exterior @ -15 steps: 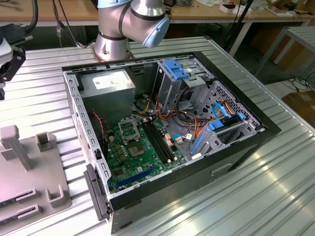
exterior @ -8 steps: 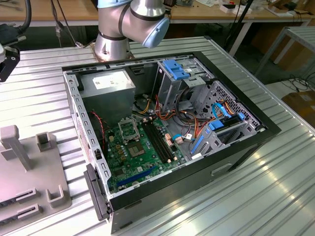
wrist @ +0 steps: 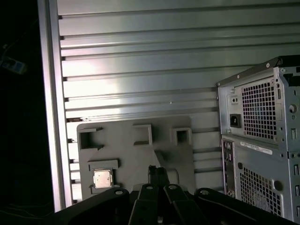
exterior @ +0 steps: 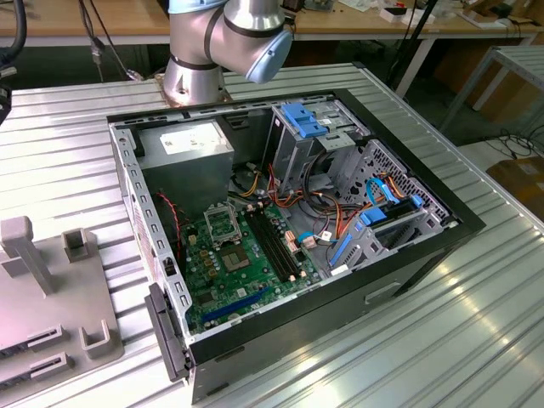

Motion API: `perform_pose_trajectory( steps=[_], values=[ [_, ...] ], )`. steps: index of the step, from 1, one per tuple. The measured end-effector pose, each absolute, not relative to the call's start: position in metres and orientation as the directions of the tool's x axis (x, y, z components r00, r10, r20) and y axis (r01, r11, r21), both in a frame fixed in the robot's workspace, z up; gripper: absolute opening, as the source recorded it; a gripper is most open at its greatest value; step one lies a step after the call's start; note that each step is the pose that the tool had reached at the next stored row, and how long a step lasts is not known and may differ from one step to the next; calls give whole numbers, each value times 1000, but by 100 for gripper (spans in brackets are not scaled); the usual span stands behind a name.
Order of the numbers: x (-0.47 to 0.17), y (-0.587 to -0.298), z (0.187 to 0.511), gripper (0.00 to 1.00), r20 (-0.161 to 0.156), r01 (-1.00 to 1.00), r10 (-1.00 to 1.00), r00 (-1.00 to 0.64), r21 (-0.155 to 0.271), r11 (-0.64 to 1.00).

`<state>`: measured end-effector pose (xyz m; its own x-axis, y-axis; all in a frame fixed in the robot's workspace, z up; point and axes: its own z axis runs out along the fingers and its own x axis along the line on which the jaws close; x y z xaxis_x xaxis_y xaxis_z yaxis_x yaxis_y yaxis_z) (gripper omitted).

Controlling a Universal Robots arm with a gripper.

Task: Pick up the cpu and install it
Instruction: 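Reach for the cpu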

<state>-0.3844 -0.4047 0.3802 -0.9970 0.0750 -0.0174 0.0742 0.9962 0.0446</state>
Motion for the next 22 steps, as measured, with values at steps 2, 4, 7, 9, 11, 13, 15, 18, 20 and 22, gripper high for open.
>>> perform_pose_trajectory(
  steps=[2,4,7,9,11,13,15,18,20,22],
  values=[
    [-388,-407,380,11,-17,74,75,-997,45,996],
    [-391,-409,380,11,-17,75,76,-997,45,996],
    [-395,-412,380,11,-17,75,75,-997,45,996],
    [-398,-414,380,11,-17,74,75,-997,45,996],
    [-401,-415,380,11,-17,74,75,-997,45,996],
    [-403,-416,380,11,-16,75,75,-997,45,996],
    [-406,-417,380,11,-16,75,75,-997,45,996],
    [-409,-419,379,11,-15,75,75,-997,44,996],
    [-412,-420,379,11,-15,75,75,-997,44,996],
    [-414,-421,379,11,-15,75,75,-997,44,996]
  ],
)
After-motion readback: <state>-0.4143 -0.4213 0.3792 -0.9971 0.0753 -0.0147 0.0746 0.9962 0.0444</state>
